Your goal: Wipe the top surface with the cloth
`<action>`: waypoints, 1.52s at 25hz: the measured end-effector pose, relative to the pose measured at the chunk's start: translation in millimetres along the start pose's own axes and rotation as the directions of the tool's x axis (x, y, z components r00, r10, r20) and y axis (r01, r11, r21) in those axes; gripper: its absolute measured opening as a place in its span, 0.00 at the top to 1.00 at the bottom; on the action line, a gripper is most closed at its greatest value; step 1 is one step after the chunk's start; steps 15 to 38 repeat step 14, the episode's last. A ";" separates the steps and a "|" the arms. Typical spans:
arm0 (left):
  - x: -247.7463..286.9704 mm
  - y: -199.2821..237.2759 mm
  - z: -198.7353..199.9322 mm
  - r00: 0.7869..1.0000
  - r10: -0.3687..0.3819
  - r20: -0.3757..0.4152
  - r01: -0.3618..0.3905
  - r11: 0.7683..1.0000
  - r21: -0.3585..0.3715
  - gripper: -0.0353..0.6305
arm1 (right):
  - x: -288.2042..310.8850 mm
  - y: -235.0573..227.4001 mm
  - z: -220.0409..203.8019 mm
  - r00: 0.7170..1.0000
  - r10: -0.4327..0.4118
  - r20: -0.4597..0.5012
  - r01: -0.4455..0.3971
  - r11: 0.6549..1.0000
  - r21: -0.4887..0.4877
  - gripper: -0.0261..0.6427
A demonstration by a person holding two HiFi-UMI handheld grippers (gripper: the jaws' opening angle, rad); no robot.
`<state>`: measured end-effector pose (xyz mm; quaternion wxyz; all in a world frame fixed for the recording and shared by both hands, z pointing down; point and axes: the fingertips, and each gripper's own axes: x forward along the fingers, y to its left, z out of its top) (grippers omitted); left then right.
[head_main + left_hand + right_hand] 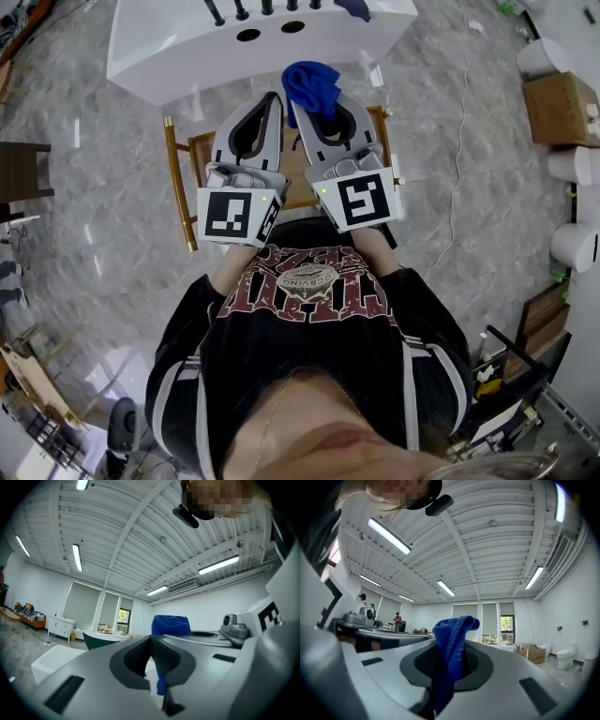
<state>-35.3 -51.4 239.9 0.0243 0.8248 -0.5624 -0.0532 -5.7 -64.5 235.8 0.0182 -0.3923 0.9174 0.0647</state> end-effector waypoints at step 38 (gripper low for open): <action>3.5 12.2 -4.2 1.000 -0.001 -0.015 0.001 1.000 -0.012 0.87 | 12.4 3.4 -4.1 1.000 0.005 -0.010 -0.005 1.000 0.004 0.86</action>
